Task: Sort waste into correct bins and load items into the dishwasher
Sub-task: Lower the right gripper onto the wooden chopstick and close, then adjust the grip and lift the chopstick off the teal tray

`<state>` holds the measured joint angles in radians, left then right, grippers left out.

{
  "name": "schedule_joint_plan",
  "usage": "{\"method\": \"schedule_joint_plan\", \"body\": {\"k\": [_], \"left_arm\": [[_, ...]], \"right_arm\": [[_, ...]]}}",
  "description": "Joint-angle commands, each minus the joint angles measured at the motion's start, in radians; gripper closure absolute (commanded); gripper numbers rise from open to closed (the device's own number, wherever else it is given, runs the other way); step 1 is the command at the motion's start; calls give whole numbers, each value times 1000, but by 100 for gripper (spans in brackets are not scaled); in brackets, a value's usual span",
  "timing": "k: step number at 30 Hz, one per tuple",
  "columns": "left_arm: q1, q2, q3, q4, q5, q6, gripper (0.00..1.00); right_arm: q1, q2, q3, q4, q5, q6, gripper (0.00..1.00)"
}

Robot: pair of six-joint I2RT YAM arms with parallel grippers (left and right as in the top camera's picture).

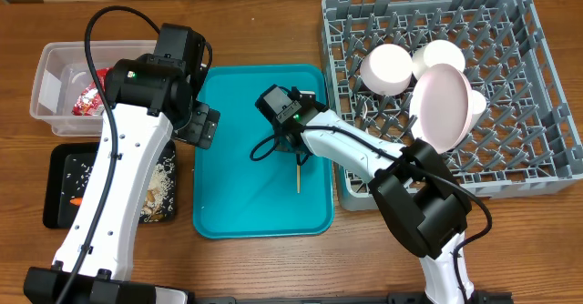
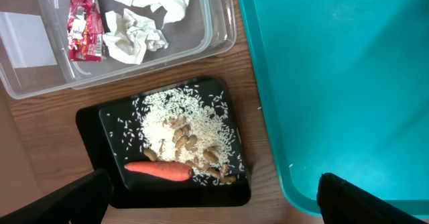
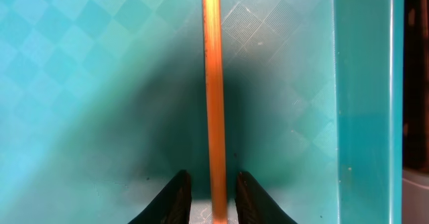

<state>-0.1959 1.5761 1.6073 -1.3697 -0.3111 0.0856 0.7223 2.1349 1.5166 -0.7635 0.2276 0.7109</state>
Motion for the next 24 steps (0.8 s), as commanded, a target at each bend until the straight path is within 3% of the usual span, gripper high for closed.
{"method": "schedule_joint_plan", "body": {"k": [1,7,19,24], "left_arm": [[-1,-11,18,-2,-10,16,0],[-1,-11,18,-2,-10,16,0],[-1,-11,18,-2,-9,16,0],[-1,-11,18,-2,-9,16,0]], "right_arm": [[5,10,15,3,-8,23,74],[5,11,6,11,-8,23,78],[5,11,-5,26,-8,22,96],[5,10,-4,23,-8,18,96]]}}
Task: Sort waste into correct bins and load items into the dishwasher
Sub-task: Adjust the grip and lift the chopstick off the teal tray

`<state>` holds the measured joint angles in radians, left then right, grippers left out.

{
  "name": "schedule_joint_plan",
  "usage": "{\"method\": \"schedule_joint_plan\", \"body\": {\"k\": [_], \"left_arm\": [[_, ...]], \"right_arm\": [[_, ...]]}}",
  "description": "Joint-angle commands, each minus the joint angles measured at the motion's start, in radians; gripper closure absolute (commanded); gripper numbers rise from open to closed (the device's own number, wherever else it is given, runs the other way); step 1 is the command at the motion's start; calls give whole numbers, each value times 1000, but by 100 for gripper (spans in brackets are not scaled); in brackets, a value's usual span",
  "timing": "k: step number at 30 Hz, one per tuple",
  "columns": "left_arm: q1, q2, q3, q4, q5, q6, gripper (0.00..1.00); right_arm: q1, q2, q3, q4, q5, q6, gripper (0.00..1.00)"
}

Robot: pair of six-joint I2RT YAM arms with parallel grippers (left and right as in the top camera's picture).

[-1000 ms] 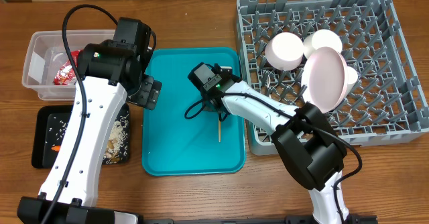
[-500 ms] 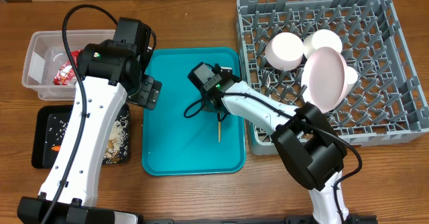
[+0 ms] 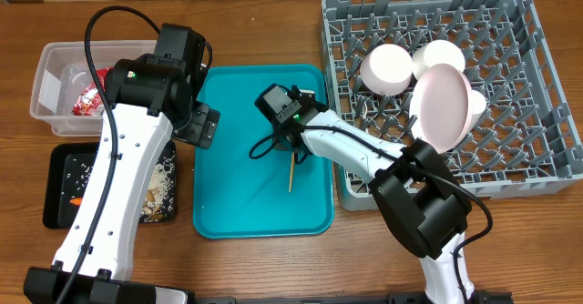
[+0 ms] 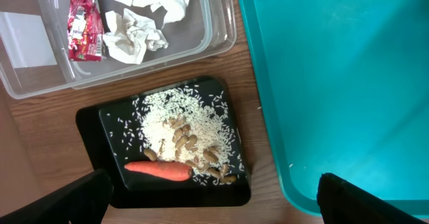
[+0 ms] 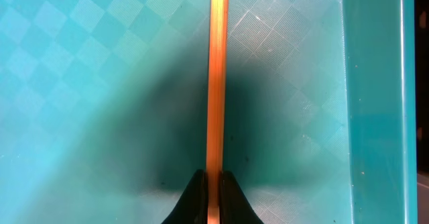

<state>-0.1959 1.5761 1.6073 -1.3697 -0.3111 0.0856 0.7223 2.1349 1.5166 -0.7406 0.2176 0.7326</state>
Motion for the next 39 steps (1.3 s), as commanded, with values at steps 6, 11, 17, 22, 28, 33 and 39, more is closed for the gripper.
{"method": "schedule_joint_plan", "body": {"k": [6,11,17,22,28,33,39], "left_arm": [[-1,-11,18,-2,-9,16,0],[-1,-11,18,-2,-10,16,0],[-1,-11,18,-2,-9,16,0],[-1,-11,18,-2,-9,16,0],[-1,-11,18,-2,-9,16,0],[-1,-11,18,-2,-9,16,0],[-1,-11,18,-2,-9,15,0]], "right_arm": [[5,-3,38,-48,-2,-140,96],[5,-51,106,-102,-2,-212,96],[5,-140,138,-152,-2,-318,96],[5,-181,138,-174,-2,-311,96],[4,-166,120,-142,5,-302,80],[2,-94,119,-162,36,-133,75],[2,-3,119,-159,45,-62,75]]}}
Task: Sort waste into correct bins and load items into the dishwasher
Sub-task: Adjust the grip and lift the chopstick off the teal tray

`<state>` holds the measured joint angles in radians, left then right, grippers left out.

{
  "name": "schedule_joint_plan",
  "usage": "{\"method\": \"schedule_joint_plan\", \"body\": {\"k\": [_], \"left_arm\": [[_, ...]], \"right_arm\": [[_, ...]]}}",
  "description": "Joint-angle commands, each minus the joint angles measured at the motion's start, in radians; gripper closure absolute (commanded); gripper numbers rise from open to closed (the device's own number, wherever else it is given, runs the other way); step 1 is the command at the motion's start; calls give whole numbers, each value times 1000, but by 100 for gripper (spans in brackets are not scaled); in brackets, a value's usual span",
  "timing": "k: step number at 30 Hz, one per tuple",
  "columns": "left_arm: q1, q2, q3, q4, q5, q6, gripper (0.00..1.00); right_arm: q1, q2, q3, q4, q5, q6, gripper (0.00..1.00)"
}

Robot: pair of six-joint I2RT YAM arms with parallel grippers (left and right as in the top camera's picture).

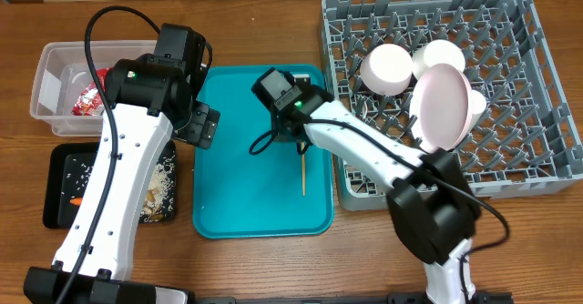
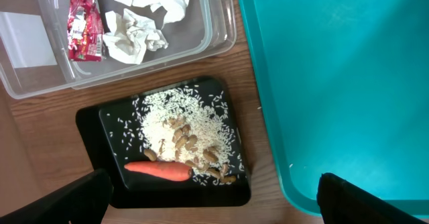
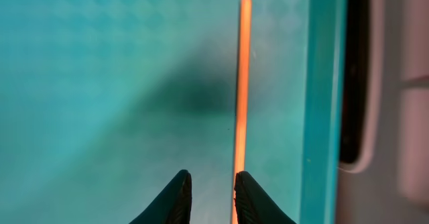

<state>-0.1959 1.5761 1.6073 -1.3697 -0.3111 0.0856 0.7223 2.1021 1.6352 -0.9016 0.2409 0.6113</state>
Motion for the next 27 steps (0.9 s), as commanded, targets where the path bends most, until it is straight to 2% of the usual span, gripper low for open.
{"method": "schedule_joint_plan", "body": {"k": [1,7,15,27], "left_arm": [[-1,-11,18,-2,-9,16,0],[-1,-11,18,-2,-8,16,0],[-1,-11,18,-2,-7,16,0],[-1,-11,18,-2,-6,16,0]], "right_arm": [[2,38,0,-2,40,72,75],[1,59,0,-13,62,78,74],[1,68,0,-14,50,77,63],[0,70,0,-17,46,66,65]]}}
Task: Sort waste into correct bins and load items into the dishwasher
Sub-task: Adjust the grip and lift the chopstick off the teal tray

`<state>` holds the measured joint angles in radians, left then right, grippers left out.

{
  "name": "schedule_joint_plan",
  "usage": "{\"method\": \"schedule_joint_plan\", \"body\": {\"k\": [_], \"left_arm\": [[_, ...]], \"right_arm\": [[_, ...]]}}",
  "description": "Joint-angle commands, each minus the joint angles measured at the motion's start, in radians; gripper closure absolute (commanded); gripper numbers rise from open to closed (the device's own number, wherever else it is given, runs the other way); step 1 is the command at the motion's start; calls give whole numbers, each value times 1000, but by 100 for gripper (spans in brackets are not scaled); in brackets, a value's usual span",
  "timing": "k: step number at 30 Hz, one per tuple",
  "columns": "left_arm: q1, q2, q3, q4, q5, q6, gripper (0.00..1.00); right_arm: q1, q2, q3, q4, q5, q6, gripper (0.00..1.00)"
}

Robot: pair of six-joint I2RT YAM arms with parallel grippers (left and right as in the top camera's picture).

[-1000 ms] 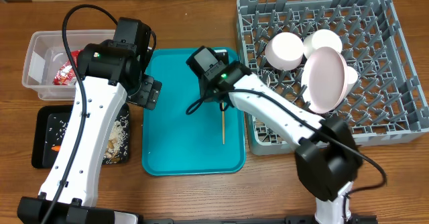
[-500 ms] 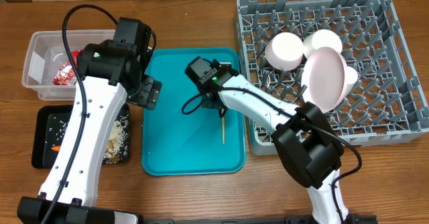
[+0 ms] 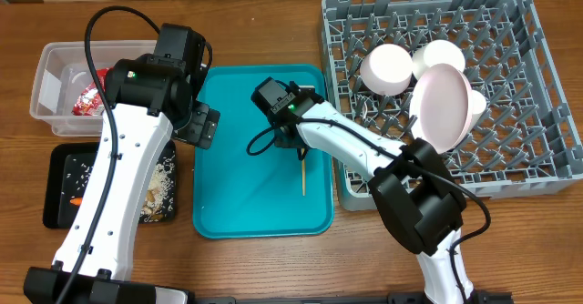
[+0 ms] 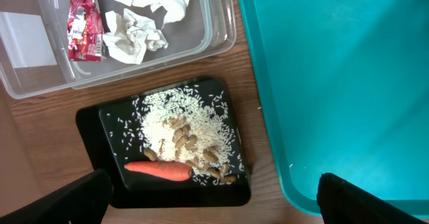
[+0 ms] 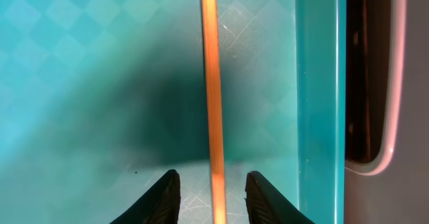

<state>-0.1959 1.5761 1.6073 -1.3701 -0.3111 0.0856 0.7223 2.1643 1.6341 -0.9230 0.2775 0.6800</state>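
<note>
An orange chopstick [image 5: 213,83] lies on the teal tray [image 3: 228,195], close to its right rim; from overhead the chopstick [image 3: 303,177] shows below the right wrist. My right gripper [image 5: 213,187] is open low over the tray, and its dark fingertips [image 5: 167,194] stand on either side of the stick without touching it. My left gripper [image 4: 213,180] hangs open and empty above the gap between the tray and the bins. The grey dish rack [image 3: 547,113] holds white cups [image 3: 389,67] and a pink plate [image 3: 444,104].
A clear bin [image 4: 208,23] holds a red wrapper [image 4: 82,26] and crumpled paper [image 4: 137,36]. A black tray [image 4: 90,127] carries rice, peanuts and a carrot [image 4: 157,171]. The teal tray's right rim [image 5: 320,83] runs close beside the chopstick.
My right gripper sits lower over the tray and its jaws stand wider apart, now straddling the chopstick. The chopstick lies where it was. The left arm has not moved.
My right jaws first stood slightly apart round the chopstick on the tray. Then they were shut on it and it lay at a slant. Later the gripper was higher with the stick let go near the right rim. Now the jaws are spread round it again.
</note>
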Motion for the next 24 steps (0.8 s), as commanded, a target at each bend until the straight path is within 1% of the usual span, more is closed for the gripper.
{"method": "schedule_joint_plan", "body": {"k": [1,7,12,21,22,24], "left_arm": [[-1,-11,18,-2,-6,16,0],[-1,-11,18,-2,-6,16,0],[-1,-11,18,-2,-6,16,0],[-1,-11,18,-2,-6,16,0],[-1,-11,18,-2,-6,16,0],[-1,-11,18,-2,-6,16,0]], "right_arm": [[0,8,1,5,10,-2,65],[0,8,-4,13,10,-3,65],[0,8,-54,62,10,-5,65],[0,8,-75,107,-20,-59,65],[0,8,-75,106,-29,-59,68],[0,8,-75,103,-40,-59,78]]}}
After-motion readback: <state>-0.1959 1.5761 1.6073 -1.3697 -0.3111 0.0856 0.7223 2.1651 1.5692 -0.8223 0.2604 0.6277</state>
